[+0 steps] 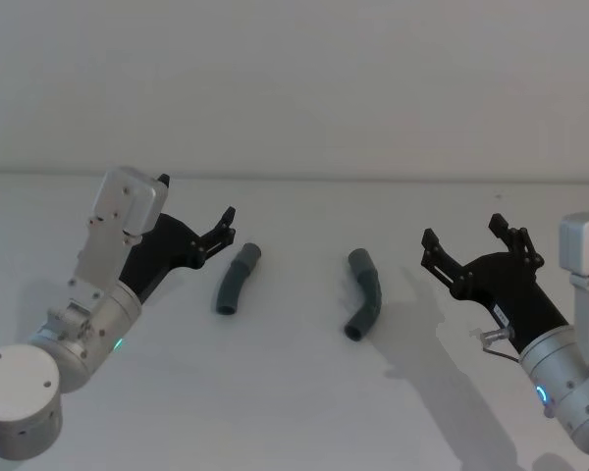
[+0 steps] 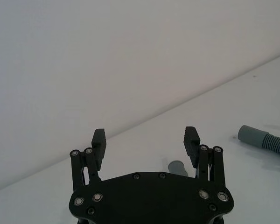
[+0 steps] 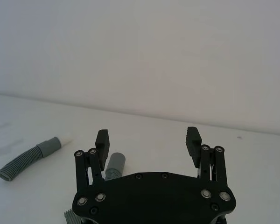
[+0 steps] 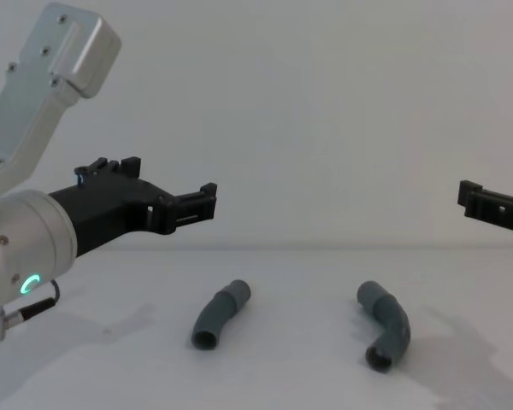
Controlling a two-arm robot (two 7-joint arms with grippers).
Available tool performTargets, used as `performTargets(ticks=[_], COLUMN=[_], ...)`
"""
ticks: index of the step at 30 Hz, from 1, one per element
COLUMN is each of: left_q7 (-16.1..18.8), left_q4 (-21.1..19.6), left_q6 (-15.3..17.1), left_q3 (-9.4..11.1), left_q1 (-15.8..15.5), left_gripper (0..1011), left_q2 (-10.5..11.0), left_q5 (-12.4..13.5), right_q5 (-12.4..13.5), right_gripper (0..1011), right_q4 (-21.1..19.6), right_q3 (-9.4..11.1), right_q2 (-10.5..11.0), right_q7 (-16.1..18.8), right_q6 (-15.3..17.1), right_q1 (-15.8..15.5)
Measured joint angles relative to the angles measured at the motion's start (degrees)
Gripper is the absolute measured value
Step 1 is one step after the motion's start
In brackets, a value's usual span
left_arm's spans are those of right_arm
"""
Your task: Use both hands to pick up one end of the pipe from the table, align the ends, and insert them.
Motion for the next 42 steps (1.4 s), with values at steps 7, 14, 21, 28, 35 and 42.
performTargets(ticks=[7,14,21,28,35,42], left_q7=[0.0,0.0,0.0,0.0,0.0,0.0], left_q4=[0.0,0.0,0.0,0.0,0.0,0.0], left_q6=[0.0,0.0,0.0,0.0,0.0,0.0], left_q3=[0.0,0.0,0.0,0.0,0.0,0.0], left_q1=[0.0,0.0,0.0,0.0,0.0,0.0], left_gripper=[1001,1001,1001,1001,1001,1001], left_q2=[0.0,0.0,0.0,0.0,0.0,0.0], left_q5=[0.0,0.0,0.0,0.0,0.0,0.0], right_q5=[0.0,0.0,0.0,0.0,0.0,0.0], right_gripper=[993,993,993,993,993,994], right_q4=[0.0,0.0,0.0,0.0,0.0,0.0], right_q3=[0.0,0.0,0.0,0.0,0.0,0.0], right_q2=[0.0,0.0,0.0,0.0,0.0,0.0], right_q7=[0.0,0.0,0.0,0.0,0.0,0.0], right_q6=[0.0,0.0,0.0,0.0,0.0,0.0], right_q1=[0.0,0.0,0.0,0.0,0.0,0.0])
